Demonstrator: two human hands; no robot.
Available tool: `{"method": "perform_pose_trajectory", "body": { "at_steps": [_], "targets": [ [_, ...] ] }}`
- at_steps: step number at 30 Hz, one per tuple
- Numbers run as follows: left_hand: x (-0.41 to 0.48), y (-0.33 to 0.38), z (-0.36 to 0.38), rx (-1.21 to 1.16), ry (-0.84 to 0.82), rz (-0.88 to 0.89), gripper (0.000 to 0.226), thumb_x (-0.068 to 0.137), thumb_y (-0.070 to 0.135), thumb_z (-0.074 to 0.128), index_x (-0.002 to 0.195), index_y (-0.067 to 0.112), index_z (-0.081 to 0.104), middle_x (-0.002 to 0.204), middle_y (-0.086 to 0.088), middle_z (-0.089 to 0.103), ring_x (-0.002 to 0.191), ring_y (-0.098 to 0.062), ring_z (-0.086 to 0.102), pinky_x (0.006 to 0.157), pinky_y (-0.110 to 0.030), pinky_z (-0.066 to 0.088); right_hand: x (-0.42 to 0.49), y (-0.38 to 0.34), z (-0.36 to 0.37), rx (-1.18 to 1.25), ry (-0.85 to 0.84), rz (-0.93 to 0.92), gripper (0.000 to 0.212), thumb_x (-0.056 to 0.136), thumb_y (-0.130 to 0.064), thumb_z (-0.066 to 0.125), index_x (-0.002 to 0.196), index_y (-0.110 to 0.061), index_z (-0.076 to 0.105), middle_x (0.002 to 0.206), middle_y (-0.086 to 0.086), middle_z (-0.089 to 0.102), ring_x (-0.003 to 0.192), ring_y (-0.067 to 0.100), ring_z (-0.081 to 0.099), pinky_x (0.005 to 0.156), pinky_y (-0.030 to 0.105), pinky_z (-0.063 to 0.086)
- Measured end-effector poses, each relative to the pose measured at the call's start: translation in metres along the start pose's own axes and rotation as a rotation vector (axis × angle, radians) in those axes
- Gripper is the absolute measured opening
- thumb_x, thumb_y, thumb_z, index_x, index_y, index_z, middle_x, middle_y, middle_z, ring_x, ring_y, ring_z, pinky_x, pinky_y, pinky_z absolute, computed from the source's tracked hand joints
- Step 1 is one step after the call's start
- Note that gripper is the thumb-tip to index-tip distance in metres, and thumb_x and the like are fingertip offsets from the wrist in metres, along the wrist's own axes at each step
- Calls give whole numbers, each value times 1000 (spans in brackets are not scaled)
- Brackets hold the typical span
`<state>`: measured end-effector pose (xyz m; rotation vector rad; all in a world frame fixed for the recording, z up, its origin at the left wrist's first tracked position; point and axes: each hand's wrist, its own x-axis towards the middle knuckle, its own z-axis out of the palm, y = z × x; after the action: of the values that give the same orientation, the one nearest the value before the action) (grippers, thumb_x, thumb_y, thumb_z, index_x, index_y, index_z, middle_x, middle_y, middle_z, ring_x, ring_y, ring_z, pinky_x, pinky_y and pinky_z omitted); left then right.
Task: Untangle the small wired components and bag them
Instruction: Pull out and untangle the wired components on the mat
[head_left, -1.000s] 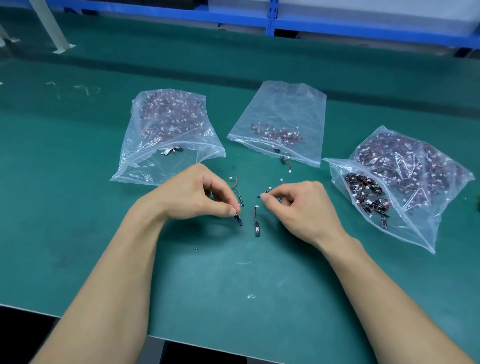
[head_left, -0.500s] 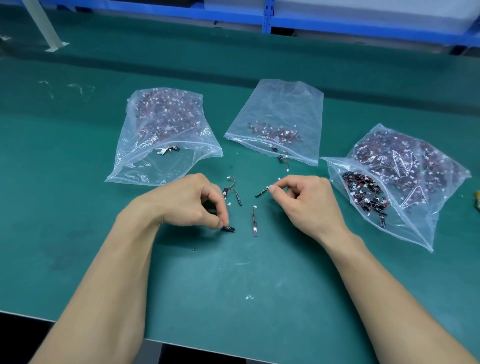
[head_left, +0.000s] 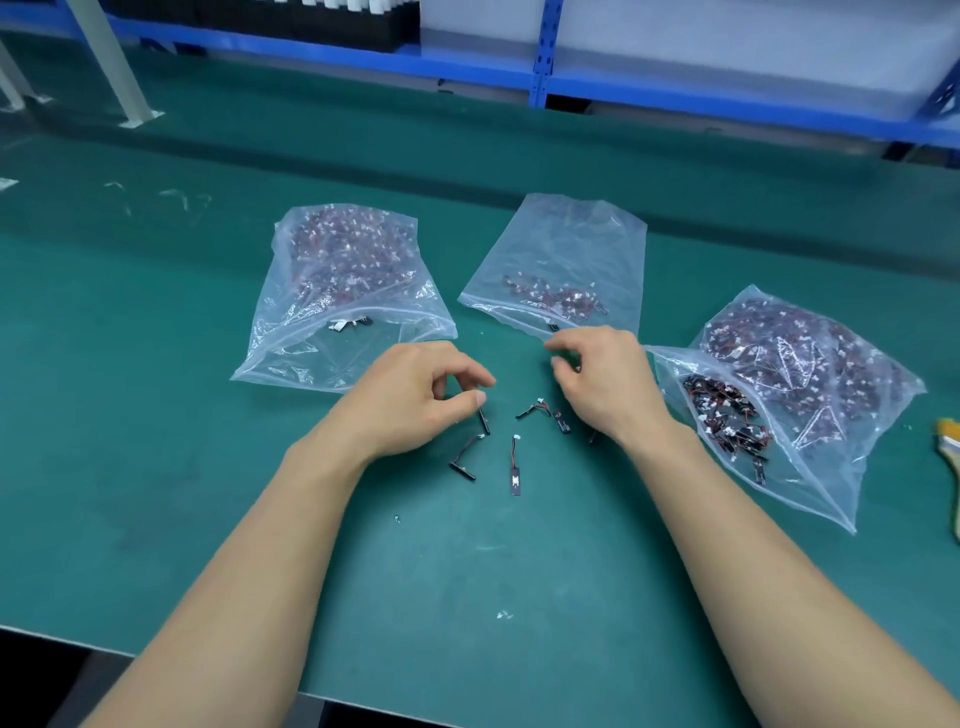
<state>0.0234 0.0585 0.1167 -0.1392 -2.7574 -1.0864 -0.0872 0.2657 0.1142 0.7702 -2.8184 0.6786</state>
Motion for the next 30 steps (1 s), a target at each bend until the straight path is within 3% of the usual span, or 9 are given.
{"method": "perform_pose_trajectory", "body": {
  "at_steps": [4, 8, 11, 17, 23, 27, 30],
  "targets": [
    [3, 0, 4, 21, 79, 0, 13, 92, 26, 69, 100, 34, 75, 86, 22, 67, 72, -11, 52, 73, -29, 48, 10, 4, 6, -185, -24, 41, 25, 91, -12, 54, 111, -8, 68, 110, 11, 70, 106, 35, 57, 82, 44, 52],
    [4, -1, 4, 30, 114, 7, 10, 91, 25, 69, 96, 32, 76, 82, 23, 66, 76, -7, 53, 75, -31, 48, 18, 13, 7, -182, -22, 70, 49, 89, 1, 51, 137, -10, 57, 138, 7, 60, 118, 38, 52, 94, 42, 46],
    [4, -1, 5, 32, 119, 7, 10, 92, 25, 69, 96, 31, 76, 82, 23, 66, 77, -8, 53, 76, -32, 48, 25, 17, 6, -213, -57, 68, 66, 83, 6, 50, 146, -14, 48, 149, 6, 47, 118, 40, 53, 95, 43, 47],
    [5, -1, 6, 46, 114, -3, 10, 92, 26, 67, 96, 32, 75, 83, 23, 66, 79, -6, 54, 75, -27, 46, 46, 21, 2, -314, -257, 71, 77, 88, 0, 51, 158, -19, 26, 164, 4, 23, 126, 46, 44, 104, 46, 40],
    [5, -3, 6, 50, 100, -7, 11, 93, 27, 67, 97, 31, 76, 82, 22, 65, 78, -6, 55, 73, -22, 44, 57, 24, -1, -396, -344, 27, 58, 90, -1, 50, 147, -13, 44, 154, 5, 38, 120, 41, 49, 100, 43, 41],
    [6, -2, 6, 43, 104, -6, 11, 93, 26, 67, 96, 30, 76, 81, 24, 64, 76, -5, 54, 72, -24, 46, 60, 27, -3, -328, -310, 48, 75, 86, 1, 54, 155, -15, 28, 143, 11, 41, 115, 41, 54, 90, 42, 44],
    [6, -2, 7, 47, 94, -11, 11, 93, 26, 67, 96, 30, 76, 80, 27, 63, 74, -5, 55, 73, -27, 47, 69, 25, -4, -344, -365, 84, 73, 88, -3, 52, 154, -14, 24, 143, 13, 35, 106, 41, 55, 83, 41, 43]
  ]
}}
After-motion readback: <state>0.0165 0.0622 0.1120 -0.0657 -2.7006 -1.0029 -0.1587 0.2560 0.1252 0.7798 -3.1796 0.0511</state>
